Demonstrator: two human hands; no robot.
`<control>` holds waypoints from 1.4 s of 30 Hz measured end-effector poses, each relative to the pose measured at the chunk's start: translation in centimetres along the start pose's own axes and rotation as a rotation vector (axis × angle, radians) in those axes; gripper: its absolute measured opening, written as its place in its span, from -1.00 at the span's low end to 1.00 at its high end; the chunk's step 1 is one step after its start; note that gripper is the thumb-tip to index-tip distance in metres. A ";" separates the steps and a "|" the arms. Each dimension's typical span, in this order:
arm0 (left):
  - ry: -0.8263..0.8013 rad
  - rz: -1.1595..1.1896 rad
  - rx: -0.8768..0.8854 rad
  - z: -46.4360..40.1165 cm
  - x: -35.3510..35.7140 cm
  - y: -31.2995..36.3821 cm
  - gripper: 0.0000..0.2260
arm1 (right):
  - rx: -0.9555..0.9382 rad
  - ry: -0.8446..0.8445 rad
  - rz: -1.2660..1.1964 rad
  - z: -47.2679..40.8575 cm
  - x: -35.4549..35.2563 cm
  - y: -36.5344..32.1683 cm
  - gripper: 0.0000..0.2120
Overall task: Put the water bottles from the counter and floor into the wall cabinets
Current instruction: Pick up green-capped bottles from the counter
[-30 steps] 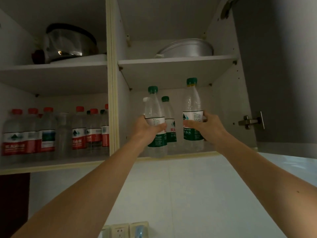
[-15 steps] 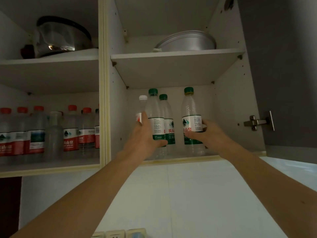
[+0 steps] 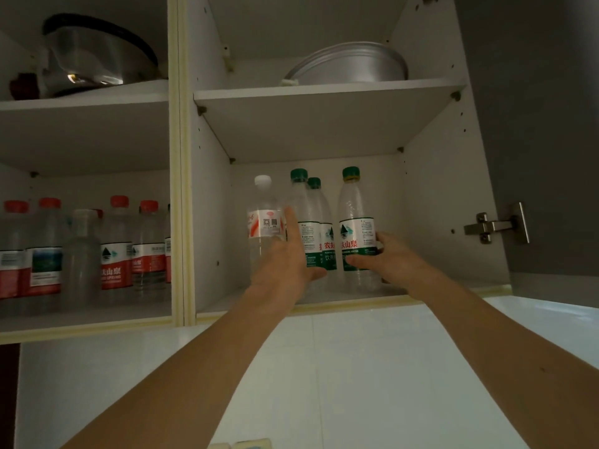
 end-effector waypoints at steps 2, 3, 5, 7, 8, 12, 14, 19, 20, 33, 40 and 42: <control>-0.002 -0.006 -0.007 -0.3 0.8 0.4 0.15 | -0.024 0.010 0.034 -0.1 0.2 0.1 -0.64; -0.007 0.008 -0.013 -0.4 1.1 0.5 0.15 | -0.036 0.014 0.053 -0.1 0.3 0.2 -0.65; -0.015 0.033 -0.035 -0.6 1.6 0.6 0.14 | -0.045 0.029 0.097 -0.1 0.3 0.3 -0.58; -0.006 0.010 -0.051 -0.7 1.9 0.4 0.11 | -0.044 0.047 0.171 0.0 0.2 0.4 -0.52; 0.002 -0.008 -0.052 -0.7 2.0 0.3 0.09 | -0.050 0.050 0.217 0.0 0.2 0.4 -0.50; 0.035 0.002 -0.047 -0.4 2.2 0.3 0.02 | -0.057 0.084 0.326 0.1 0.5 0.5 -0.46; 0.045 0.018 -0.038 -0.2 2.1 0.3 -0.04 | -0.054 0.114 0.339 0.1 0.3 0.7 -0.45; 0.082 0.083 0.021 1.1 0.6 0.0 -0.53 | -0.112 0.319 0.333 0.9 -1.5 -0.4 -0.50; 0.082 0.115 0.029 1.5 0.1 0.0 -0.58 | -0.150 0.373 0.321 1.3 -1.9 -0.8 -0.53; 0.270 0.295 0.238 14.0 -6.9 -2.6 -0.78 | -0.512 0.412 0.206 18.1 3.0 -1.2 -0.80; -0.018 0.299 -0.001 26.0 0.3 -11.3 -0.81 | -0.080 -0.008 0.312 26.6 10.9 11.4 -0.92; -0.115 0.295 -0.083 30.0 2.6 -13.9 -0.80 | 0.032 -0.089 0.331 29.7 12.4 15.0 -0.94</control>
Point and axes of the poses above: each hand's wrist, its own z-axis away from the middle knuckle, its own x-axis out of the palm, y = z × x, the point moved 9 cm from there along -z, towards the middle knuckle, and after that the axes turned 11 degrees about y, right-handed, at the moved point
